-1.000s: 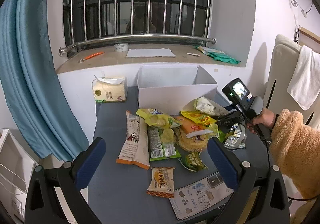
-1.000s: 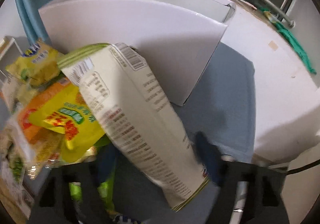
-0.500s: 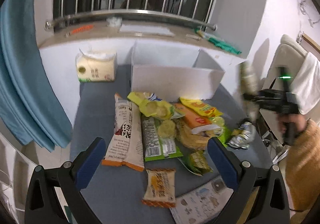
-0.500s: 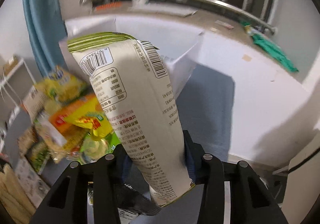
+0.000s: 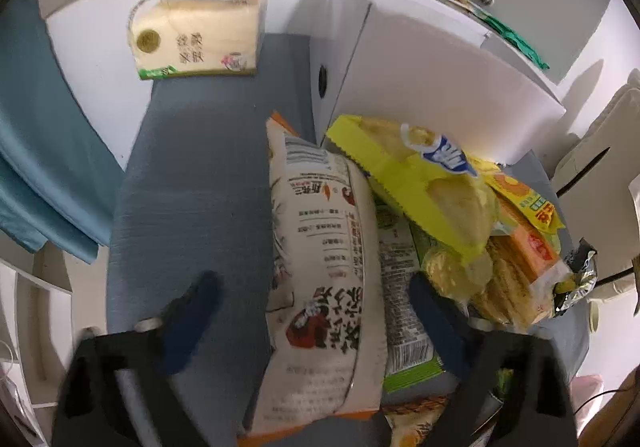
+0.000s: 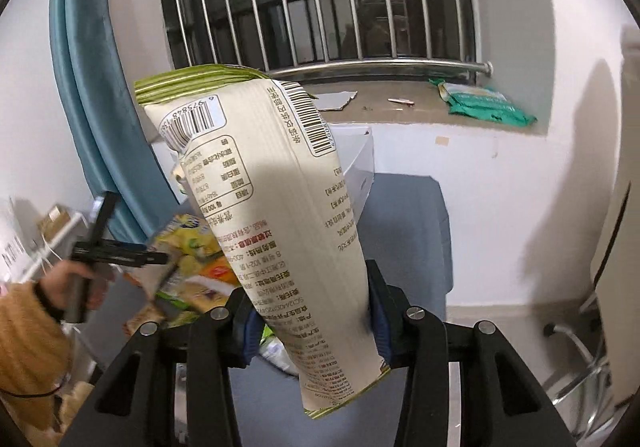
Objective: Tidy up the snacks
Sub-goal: 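Carry the white-green bag into the box while the left gripper drops in the white-brown bag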
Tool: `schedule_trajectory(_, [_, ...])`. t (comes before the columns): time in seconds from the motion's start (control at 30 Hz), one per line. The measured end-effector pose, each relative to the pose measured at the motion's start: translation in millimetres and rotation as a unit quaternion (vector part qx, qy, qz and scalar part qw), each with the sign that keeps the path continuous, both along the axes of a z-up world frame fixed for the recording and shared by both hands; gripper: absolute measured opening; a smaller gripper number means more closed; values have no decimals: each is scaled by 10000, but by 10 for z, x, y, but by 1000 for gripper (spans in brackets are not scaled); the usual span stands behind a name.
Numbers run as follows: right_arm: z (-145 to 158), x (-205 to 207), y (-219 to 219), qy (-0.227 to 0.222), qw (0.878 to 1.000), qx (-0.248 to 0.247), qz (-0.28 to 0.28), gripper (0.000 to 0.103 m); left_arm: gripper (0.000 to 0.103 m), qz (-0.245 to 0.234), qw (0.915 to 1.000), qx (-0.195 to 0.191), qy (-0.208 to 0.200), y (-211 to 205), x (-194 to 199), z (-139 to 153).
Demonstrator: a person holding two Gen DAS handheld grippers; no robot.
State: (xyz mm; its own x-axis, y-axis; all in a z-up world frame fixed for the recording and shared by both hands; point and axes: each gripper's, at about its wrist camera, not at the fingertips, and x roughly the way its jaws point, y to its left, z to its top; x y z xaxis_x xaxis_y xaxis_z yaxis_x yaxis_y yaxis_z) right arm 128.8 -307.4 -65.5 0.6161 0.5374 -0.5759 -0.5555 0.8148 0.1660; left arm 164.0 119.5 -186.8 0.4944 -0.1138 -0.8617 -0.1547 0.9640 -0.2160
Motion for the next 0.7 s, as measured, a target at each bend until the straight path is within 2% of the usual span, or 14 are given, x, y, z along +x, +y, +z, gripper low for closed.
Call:
schedule_trajectory(0.03, [-17, -58, 5, 48, 10000, 59, 5, 48, 53, -84, 9999, -59, 61, 2, 11, -36])
schedule_trajectory(0.17, [-105, -162, 45, 234, 9994, 240, 107, 48, 45, -151, 9998, -88, 34, -14, -44, -74])
schedule_trajectory(0.3, [-173, -169, 97, 348, 9990, 202, 177, 48, 42, -154, 9998, 38, -143, -50, -257, -32])
schedule_trajectory(0.43, [-210, -87, 178, 517, 9979, 292, 251, 48, 42, 65, 9994, 66, -333, 11, -549, 95])
schedule_trajectory(0.57, [-257, 93, 277, 970, 9931, 584, 314, 48, 42, 333, 9951, -50, -931, 59, -881, 456])
schedule_trajectory(0.7, [-182, 526, 454, 1360, 9856, 974, 259, 48, 42, 314, 9853, -241, -1661, 43, -858, 951])
